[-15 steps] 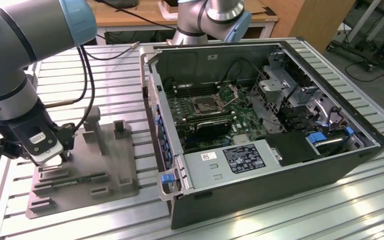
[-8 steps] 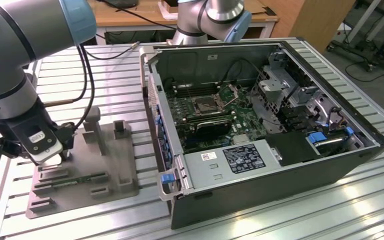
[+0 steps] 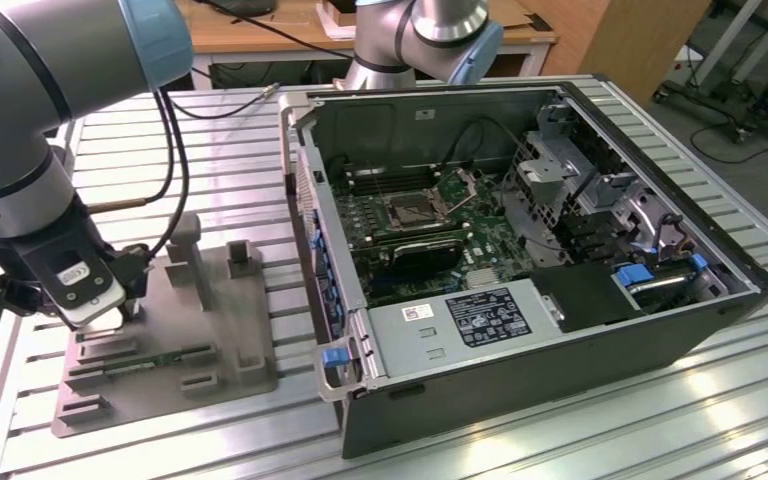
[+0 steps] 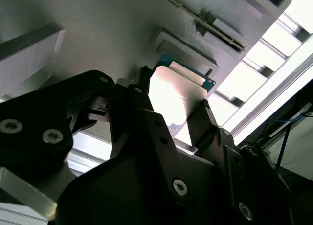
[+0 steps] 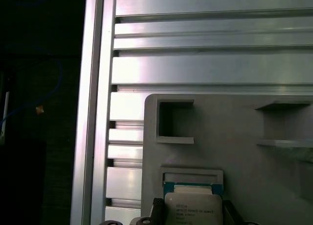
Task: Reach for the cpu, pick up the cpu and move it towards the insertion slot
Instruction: 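Pick up the cpu and move it towards the insertion slot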
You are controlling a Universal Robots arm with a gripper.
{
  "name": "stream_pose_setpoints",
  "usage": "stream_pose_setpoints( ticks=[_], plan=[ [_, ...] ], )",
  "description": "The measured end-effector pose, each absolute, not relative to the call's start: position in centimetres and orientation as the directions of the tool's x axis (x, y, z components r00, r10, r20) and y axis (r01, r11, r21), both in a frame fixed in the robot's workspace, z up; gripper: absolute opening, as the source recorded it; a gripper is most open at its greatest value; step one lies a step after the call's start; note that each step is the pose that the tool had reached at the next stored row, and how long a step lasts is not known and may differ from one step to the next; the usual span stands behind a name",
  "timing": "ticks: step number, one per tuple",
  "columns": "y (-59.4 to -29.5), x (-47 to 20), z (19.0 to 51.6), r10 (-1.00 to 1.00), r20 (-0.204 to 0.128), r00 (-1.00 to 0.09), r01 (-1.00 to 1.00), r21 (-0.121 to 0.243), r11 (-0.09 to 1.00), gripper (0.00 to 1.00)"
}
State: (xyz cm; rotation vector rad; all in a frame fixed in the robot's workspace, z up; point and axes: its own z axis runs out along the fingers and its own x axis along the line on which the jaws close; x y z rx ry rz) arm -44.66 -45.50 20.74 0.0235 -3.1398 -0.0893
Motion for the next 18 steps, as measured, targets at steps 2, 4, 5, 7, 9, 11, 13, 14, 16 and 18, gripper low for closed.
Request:
stream_pose_setpoints(
  ticks=[2,4,5,7,9,11,13,14,16,18],
  plan=[
    [-45.50,-44.65,20.79,-0.015,0.000,-1.000,-0.015,0.059,0.998,0.55],
    [-45.50,-44.65,20.84,-0.015,0.000,-1.000,-0.015,0.060,0.998,0.55],
    [-45.50,-44.65,20.87,-0.015,0.000,-1.000,-0.015,0.061,0.998,0.55],
    [-45.49,-44.65,20.93,-0.015,0.000,-1.000,-0.015,0.062,0.998,0.55],
    [-45.50,-44.65,21.04,-0.015,0.000,-1.000,-0.015,0.062,0.998,0.55],
    [-45.50,-44.65,21.13,-0.015,0.000,-1.000,-0.015,0.063,0.998,0.55],
    [-45.50,-44.65,21.19,-0.015,0.000,-1.000,-0.015,0.063,0.998,0.55],
    [-45.49,-44.65,21.22,-0.015,0.000,-1.000,-0.015,0.063,0.998,0.55],
    [-45.50,-44.65,21.28,-0.015,0.000,-1.000,-0.015,0.063,0.998,0.55],
    [-45.50,-44.66,21.37,-0.015,0.000,-1.000,-0.015,0.063,0.998,0.55]
  ],
)
